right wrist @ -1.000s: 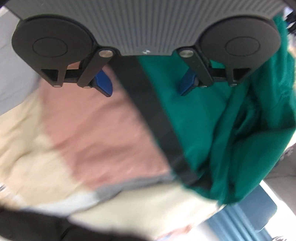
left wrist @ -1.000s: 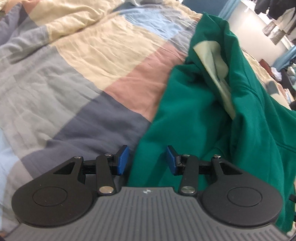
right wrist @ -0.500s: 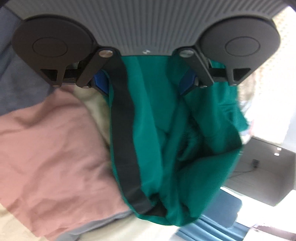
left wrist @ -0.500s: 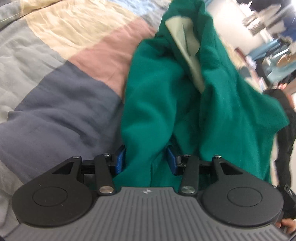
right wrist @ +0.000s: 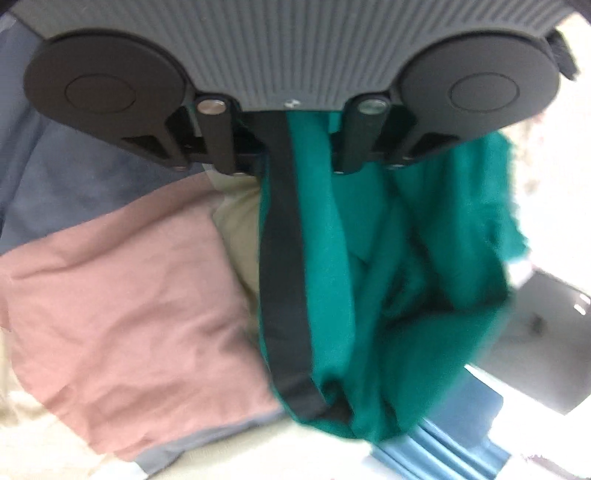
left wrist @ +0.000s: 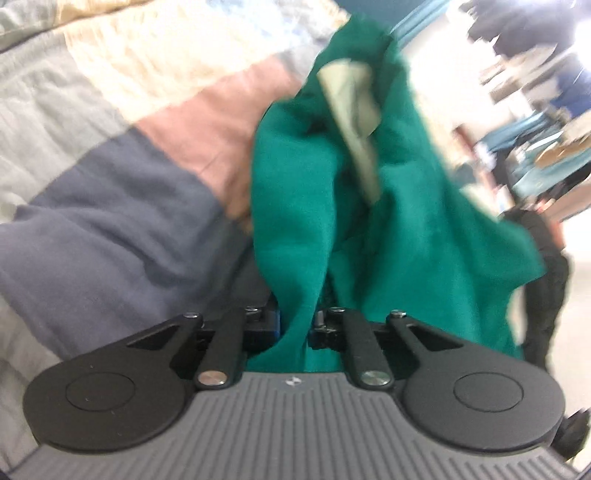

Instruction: Fold large clothes

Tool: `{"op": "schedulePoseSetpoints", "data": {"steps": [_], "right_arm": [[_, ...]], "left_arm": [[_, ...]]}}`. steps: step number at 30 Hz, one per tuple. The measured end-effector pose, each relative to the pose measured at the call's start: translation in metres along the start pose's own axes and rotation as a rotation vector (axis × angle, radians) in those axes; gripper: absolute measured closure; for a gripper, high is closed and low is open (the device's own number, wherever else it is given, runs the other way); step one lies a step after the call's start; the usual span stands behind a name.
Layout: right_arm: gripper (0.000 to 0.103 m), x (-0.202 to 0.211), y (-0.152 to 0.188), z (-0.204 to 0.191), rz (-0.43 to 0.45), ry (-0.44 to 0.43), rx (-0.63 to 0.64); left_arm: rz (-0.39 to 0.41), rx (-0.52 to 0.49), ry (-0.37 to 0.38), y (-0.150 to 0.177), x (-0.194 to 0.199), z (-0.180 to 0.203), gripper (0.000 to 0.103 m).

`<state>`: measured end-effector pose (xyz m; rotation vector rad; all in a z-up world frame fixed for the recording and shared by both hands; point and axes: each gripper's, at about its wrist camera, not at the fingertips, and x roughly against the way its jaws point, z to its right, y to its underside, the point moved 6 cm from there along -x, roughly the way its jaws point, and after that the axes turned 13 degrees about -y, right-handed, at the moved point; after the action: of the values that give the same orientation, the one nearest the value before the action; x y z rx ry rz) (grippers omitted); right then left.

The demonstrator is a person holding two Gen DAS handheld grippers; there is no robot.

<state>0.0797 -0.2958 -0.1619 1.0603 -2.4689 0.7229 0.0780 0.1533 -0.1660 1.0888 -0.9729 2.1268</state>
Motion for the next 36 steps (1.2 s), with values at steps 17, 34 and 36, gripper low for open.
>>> {"op": "schedulePoseSetpoints", "data": {"steps": [17, 34, 36], "right_arm": [[0.094, 0.139, 0.009, -0.082, 0.112, -0.496, -0.003], [0.091, 0.055, -0.087, -0.073, 0.208, -0.370, -0.259], [0.091, 0.035, -0.101, -0.062, 0.222, -0.340, -0.296]], "left_arm": [[0.042, 0.075, 0.241, 0.003, 0.178, -0.017, 0.091], [0.141, 0.250, 0.335, -0.083, 0.115, 0.030, 0.088], [0.147, 0.267, 0.327, -0.099, 0.092, 0.034, 0.088]]}}
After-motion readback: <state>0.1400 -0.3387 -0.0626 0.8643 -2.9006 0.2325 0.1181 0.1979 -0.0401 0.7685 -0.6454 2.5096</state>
